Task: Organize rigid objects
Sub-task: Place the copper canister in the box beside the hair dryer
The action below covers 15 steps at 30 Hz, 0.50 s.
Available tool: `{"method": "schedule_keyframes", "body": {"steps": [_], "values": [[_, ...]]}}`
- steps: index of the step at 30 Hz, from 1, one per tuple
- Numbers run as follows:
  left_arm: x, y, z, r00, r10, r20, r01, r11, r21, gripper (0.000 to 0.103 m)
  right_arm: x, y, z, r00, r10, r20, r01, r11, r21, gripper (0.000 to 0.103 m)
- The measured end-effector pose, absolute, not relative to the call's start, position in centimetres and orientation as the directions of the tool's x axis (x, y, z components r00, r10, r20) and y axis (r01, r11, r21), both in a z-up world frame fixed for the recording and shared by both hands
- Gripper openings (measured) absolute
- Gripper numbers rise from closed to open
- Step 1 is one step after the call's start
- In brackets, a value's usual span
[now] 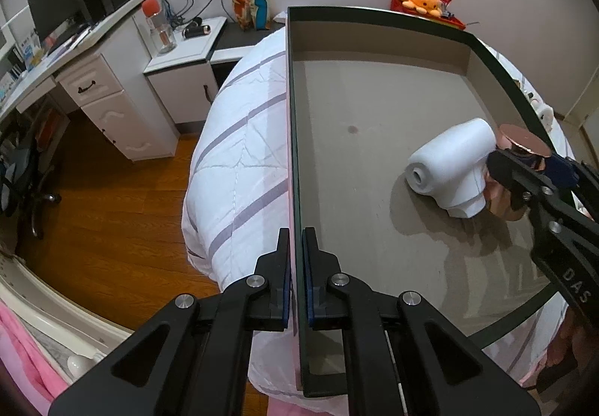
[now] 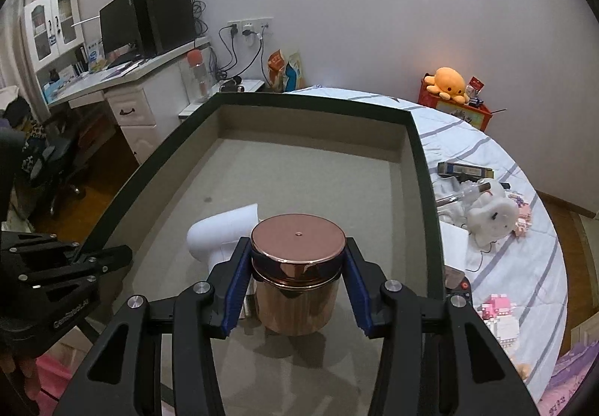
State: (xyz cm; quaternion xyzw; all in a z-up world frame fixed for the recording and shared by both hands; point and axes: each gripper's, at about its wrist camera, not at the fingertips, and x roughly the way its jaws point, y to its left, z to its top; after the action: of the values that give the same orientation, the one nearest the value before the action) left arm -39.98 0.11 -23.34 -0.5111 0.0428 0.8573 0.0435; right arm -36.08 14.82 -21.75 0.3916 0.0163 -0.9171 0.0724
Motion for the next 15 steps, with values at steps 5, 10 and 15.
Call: {"method": "schedule_keyframes", "body": {"steps": [5, 10, 15], "values": [[-39.8, 0.2, -23.3, -0.471, 0.027, -0.882, -0.126, -0.991, 0.036, 0.005, -35.8, 14.9, -22.1, -0.683, -0.120, -0.721, 0.146, -0.989, 0.026, 0.052], [-39.7, 0.3, -23.2, -0.465, 0.021, -0.885, -0.128, -0.991, 0.043, 0.005, -34.6, 15.0, -21.3, -0.722, -0.093, -0.686, 0.144, -0.989, -0.018, 0.078], [-39.7, 0.4, -23.2, -0.464, 0.017, -0.885, -0.124, -0.991, 0.046, 0.005, -33.0, 15.2, -20.5, -0.738, -0.102, -0.667, 0.162, -0.986, -0.028, 0.078]]}}
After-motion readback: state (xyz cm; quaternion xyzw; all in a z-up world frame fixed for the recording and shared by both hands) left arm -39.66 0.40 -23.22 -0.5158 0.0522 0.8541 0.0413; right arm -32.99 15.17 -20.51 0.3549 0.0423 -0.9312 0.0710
